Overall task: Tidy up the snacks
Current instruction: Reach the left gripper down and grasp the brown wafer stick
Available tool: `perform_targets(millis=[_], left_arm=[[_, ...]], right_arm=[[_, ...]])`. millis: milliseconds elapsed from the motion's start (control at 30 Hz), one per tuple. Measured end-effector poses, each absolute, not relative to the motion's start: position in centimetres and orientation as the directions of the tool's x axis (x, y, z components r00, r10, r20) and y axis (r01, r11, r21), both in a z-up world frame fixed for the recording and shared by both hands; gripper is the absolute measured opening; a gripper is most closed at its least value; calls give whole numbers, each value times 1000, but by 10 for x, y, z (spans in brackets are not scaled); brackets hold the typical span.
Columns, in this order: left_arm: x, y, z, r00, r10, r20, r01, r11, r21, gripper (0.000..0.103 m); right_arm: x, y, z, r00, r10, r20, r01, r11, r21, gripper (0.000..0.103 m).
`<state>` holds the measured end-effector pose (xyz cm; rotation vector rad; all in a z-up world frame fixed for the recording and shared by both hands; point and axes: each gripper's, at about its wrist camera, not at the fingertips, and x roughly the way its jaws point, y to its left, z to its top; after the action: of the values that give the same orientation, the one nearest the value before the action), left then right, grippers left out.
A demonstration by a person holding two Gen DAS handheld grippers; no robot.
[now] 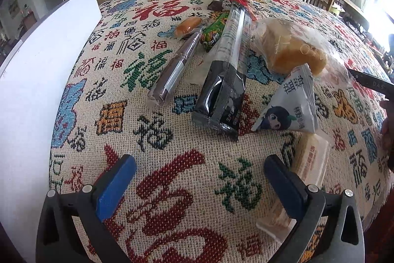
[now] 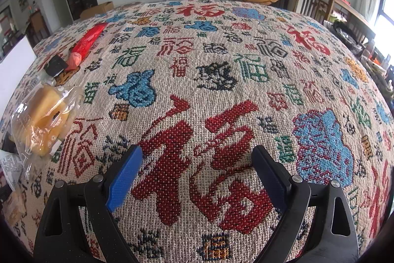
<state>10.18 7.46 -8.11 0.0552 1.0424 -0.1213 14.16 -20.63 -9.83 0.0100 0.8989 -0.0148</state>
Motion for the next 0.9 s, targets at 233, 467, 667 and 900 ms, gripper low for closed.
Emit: perform_targets(millis=[233,467,667,900], left_arm=[[105,106,-40,548,-252,-798,80,965,-250,103],[177,117,-24,564,-184,-805,119,983,-141,102],[214,115,-59,462,-236,-855,182,969,-170,83],[221,114,-69,456,-186,-871,160,979,-125,74]], right_arm=[[141,-207,-98,623,-9,-782,17,1000,3,93],[142,-207,-98,623,-8,-782,17,1000,3,93],[142,-207,-98,623,-8,-782,17,1000,4,93],[141,-207,-98,623,-7,-782,17,1000,5,93]])
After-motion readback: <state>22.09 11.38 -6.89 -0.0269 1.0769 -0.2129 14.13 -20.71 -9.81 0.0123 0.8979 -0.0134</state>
